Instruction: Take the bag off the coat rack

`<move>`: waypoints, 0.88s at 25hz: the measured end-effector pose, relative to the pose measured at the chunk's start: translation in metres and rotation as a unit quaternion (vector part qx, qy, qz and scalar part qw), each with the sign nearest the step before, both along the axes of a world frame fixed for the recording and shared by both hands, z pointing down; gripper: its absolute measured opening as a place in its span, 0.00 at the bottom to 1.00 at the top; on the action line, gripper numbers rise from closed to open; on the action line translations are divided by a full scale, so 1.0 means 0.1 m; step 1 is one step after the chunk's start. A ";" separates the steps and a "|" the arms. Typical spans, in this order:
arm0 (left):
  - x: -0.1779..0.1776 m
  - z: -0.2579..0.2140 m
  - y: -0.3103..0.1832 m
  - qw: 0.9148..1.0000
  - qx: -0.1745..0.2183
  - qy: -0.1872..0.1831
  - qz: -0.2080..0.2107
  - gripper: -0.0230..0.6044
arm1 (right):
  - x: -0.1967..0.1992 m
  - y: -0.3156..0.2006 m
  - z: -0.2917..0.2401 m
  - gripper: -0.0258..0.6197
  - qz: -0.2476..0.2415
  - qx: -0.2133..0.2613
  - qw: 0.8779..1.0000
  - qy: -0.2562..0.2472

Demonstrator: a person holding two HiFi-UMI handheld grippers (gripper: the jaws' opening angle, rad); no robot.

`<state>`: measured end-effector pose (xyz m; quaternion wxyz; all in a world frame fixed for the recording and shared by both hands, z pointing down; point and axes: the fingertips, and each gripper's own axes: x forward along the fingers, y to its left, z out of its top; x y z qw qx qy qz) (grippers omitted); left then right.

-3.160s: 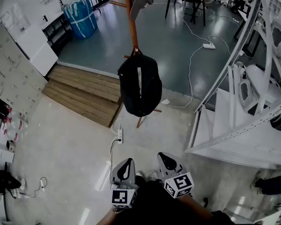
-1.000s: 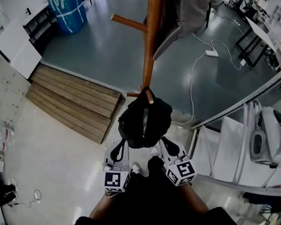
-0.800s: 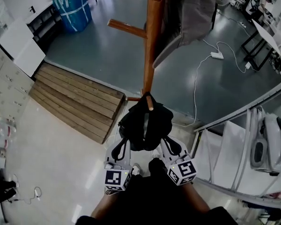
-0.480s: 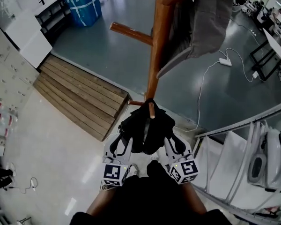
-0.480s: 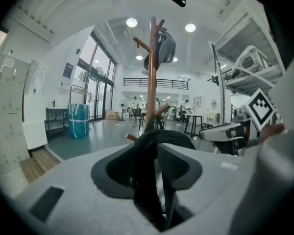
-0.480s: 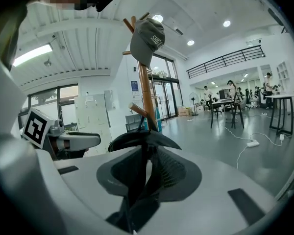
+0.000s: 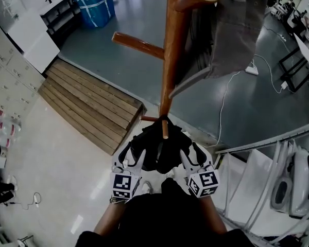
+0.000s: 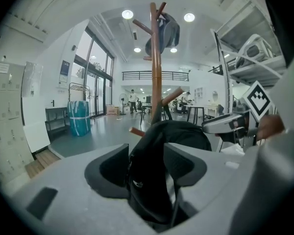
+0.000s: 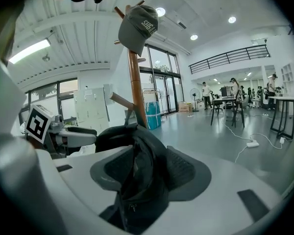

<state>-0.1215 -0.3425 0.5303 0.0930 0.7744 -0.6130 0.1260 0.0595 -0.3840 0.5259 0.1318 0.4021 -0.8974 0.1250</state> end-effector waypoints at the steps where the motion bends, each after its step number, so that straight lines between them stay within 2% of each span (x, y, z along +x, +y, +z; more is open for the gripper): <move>1: 0.00 0.02 -0.03 1.000 -0.002 -0.002 0.003 0.40 | 0.00 -0.03 0.02 0.33 -0.001 -0.001 1.000 0.002; 16: -0.04 0.18 -0.30 1.000 -0.027 -0.013 0.008 0.42 | -0.11 -0.25 0.29 0.36 -0.029 -0.032 0.999 0.024; 22: -0.05 0.22 -0.35 0.999 -0.032 -0.010 -0.003 0.38 | -0.08 -0.31 0.33 0.36 -0.027 -0.035 0.999 0.027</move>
